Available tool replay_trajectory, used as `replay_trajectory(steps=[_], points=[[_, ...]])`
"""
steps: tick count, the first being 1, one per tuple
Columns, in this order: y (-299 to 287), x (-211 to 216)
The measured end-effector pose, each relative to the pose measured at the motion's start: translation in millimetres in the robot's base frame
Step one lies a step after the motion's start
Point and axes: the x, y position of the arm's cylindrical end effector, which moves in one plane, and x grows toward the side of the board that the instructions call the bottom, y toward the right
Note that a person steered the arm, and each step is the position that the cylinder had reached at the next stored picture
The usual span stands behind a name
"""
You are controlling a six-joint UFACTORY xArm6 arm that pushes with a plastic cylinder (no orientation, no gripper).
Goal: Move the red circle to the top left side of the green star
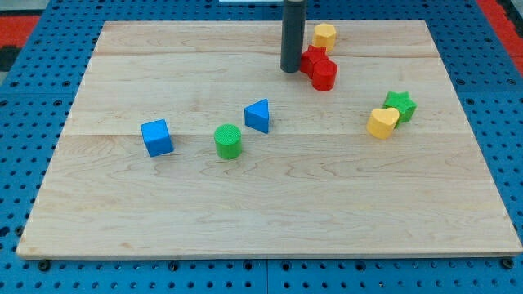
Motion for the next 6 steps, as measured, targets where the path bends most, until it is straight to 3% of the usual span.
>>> replay_trajectory(steps=[1,2,4,6], points=[[3.9,-19.9],[8.8,9.4],[80.6,68.6],[59.5,42.9]])
